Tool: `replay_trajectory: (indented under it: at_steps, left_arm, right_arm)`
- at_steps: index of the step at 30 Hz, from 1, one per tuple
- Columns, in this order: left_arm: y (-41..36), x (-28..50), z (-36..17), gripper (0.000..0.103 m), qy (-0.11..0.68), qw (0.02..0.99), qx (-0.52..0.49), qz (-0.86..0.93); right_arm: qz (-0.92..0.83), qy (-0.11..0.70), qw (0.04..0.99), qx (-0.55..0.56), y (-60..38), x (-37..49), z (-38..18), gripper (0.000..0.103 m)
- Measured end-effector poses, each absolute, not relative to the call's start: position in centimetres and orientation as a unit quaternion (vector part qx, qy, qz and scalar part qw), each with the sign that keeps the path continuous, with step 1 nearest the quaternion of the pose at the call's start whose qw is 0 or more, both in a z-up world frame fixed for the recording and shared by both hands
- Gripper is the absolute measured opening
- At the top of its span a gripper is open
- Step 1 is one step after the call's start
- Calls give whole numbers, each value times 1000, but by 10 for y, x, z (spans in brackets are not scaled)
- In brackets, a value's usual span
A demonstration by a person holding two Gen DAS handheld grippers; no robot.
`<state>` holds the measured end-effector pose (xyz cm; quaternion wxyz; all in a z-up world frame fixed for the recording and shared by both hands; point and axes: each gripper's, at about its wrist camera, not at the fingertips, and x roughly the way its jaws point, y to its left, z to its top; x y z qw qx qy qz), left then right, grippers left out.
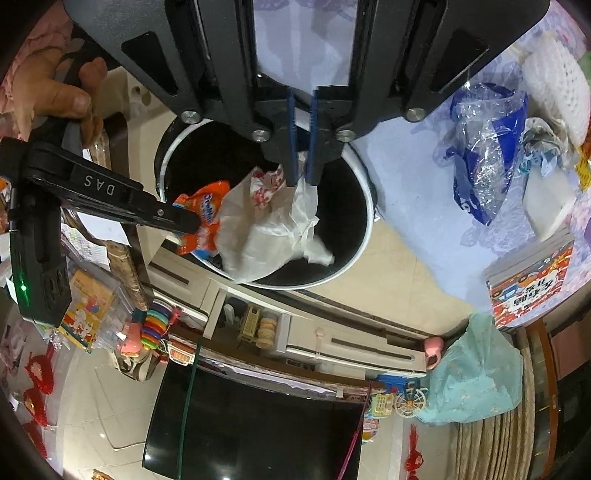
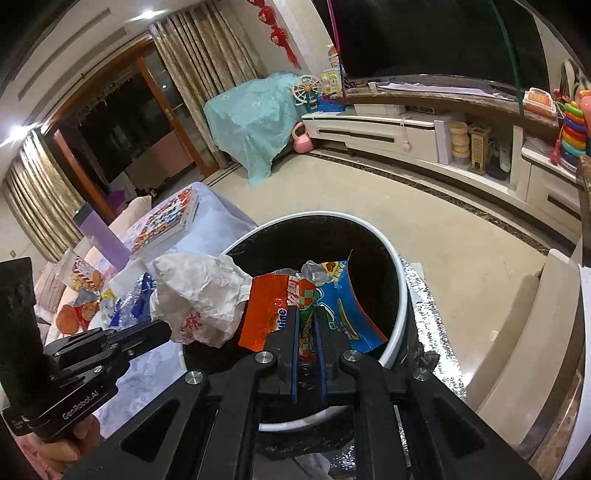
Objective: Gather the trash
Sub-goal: 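Open both tools to drop the tissue and wrapper into the bin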
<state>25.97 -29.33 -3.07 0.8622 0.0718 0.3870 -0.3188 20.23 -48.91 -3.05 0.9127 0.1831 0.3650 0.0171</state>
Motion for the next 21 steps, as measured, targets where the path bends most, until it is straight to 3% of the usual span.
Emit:
replay_trajectory:
  at_steps: [1, 3, 4, 5, 9, 17, 21]
  left_arm:
    - [-293, 259, -31, 22, 387, 862, 72, -318]
    - [-289, 257, -28, 48, 380, 868, 69, -312]
    - [-286, 256, -27, 50, 375, 872, 67, -309]
    - [-283, 254, -25, 50, 372, 874, 64, -307]
    - [-267, 249, -27, 56, 377, 877, 47, -294]
    - [-219, 228, -33, 63, 384, 888, 9, -254]
    - [-194, 218, -34, 64, 384, 892, -11, -238]
  right_arm:
    - [14, 366, 913, 182, -489, 202, -30, 16]
    - [10, 366, 912, 183, -492, 203, -30, 41]
    - [8, 364, 913, 186, -493, 201, -29, 61]
    - [7, 360, 914, 187, -495, 200, -28, 67]
    - [2, 352, 917, 189, -495, 194, -24, 69]
    - [14, 344, 918, 197, -478, 178, -22, 92]
    - [20, 342, 918, 201, -461, 167, -23, 93]
